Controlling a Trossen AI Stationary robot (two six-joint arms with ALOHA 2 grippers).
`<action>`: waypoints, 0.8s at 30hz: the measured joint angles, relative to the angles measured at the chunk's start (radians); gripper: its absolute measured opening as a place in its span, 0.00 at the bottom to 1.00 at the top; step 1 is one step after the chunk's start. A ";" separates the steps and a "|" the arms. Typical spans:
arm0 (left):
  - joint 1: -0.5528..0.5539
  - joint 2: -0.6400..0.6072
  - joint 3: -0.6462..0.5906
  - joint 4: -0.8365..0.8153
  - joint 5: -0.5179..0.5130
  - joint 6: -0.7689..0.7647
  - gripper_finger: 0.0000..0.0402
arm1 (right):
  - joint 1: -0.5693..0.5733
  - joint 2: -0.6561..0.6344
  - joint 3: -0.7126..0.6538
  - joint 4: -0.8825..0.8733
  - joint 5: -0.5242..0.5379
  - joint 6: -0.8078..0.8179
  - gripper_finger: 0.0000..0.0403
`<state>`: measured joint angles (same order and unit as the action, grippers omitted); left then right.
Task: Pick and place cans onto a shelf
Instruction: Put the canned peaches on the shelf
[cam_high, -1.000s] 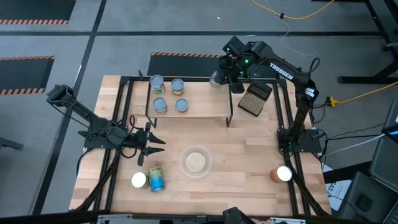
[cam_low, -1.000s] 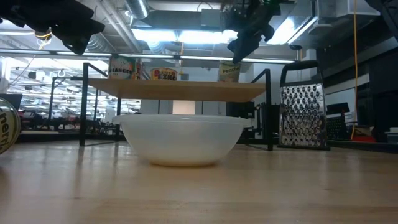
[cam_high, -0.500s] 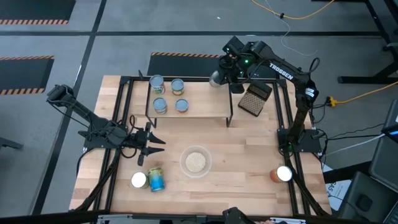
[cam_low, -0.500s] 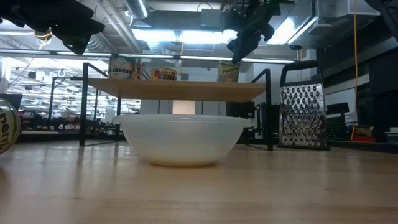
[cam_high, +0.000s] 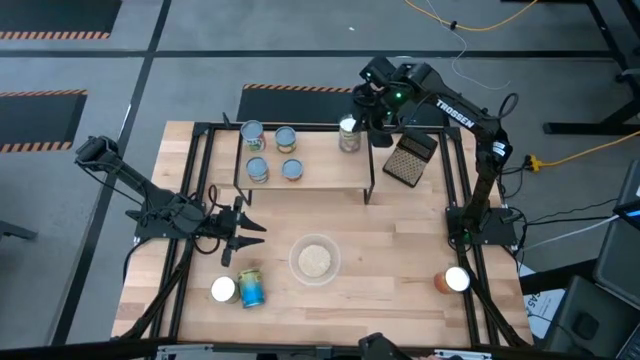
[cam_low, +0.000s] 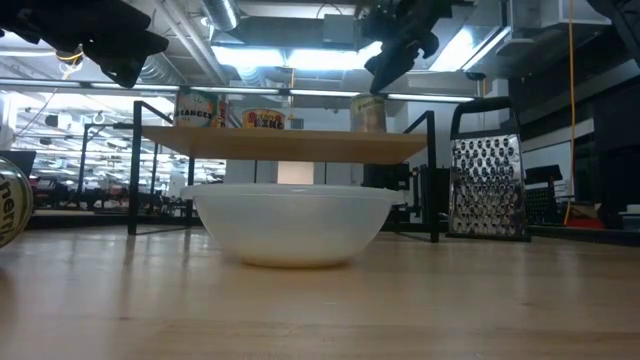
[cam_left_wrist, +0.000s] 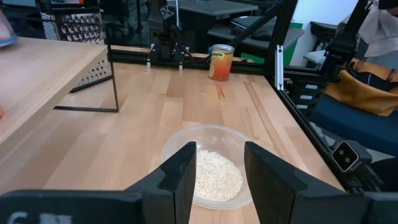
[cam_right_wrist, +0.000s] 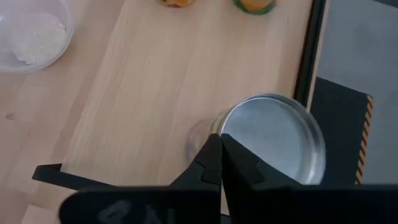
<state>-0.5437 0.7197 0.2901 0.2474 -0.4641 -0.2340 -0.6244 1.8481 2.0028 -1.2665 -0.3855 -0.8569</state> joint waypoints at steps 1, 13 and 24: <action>0.000 0.000 0.000 0.000 0.000 0.000 0.32 | 0.000 0.000 0.008 -0.003 0.000 0.003 0.01; 0.000 0.000 0.000 0.000 0.000 0.000 0.32 | 0.002 0.000 0.017 -0.043 0.000 0.012 0.01; 0.000 0.000 0.000 0.000 0.001 0.000 0.32 | 0.005 0.001 0.005 -0.048 0.000 0.011 0.04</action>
<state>-0.5437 0.7198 0.2901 0.2474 -0.4633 -0.2340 -0.6198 1.8492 2.0075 -1.3140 -0.3858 -0.8455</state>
